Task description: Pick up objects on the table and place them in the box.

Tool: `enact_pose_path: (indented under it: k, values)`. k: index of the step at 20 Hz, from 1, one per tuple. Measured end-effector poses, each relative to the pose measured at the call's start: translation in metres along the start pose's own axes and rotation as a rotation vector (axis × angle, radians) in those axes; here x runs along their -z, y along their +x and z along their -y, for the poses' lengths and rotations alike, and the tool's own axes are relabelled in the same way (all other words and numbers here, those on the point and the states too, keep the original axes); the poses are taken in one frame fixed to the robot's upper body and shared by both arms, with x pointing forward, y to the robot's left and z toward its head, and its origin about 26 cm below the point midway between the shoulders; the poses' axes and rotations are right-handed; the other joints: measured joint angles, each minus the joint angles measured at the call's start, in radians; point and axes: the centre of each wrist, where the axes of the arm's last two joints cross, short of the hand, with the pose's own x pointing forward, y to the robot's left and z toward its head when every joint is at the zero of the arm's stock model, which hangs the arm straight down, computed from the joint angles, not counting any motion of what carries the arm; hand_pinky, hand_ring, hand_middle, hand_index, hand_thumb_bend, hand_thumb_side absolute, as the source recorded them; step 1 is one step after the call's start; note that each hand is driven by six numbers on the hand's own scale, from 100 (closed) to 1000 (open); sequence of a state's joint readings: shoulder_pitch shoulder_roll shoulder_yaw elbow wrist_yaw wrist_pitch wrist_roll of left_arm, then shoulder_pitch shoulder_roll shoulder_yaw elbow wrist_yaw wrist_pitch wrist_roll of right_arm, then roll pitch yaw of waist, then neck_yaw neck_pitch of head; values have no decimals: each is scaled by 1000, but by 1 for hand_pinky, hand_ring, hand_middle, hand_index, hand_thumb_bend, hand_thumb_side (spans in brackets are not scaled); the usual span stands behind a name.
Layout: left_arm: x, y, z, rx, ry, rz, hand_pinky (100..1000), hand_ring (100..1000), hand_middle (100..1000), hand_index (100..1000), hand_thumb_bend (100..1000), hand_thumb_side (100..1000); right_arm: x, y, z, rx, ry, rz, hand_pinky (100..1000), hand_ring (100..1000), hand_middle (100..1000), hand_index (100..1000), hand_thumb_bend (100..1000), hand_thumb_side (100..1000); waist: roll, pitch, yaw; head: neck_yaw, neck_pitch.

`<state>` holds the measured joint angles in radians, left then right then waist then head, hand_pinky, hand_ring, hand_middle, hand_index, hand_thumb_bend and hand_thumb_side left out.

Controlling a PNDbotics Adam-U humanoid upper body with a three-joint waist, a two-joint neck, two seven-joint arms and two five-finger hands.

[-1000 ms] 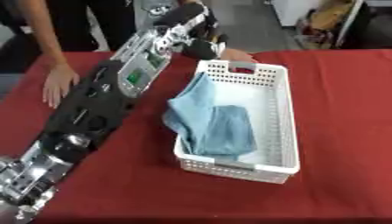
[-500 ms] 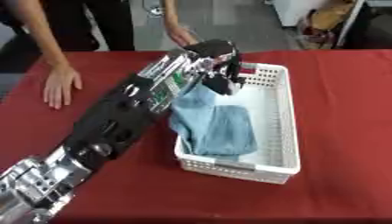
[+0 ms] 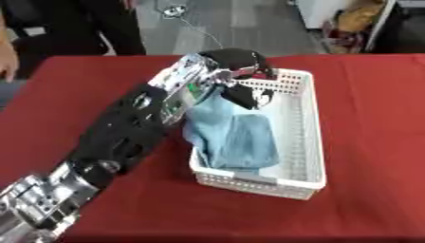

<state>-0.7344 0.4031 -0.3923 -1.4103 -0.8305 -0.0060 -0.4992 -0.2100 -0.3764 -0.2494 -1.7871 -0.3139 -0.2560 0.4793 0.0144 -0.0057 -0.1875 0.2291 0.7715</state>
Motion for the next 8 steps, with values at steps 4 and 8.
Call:
enact_pose_path:
  k: [4,8]
  values:
    - [-16,-4,-4,-95,184,20,611,776,874,876,100,742,0,0,0,1,2,-1,810,947,881,1000,100,943,0,0,4,-1,0]
    - [-58,-13,-19,-261,588,50,598,771,865,863,100,719,0,0,1,-1,-2,-2,810,947,881,1000,100,943,0,5,7,-10,0]
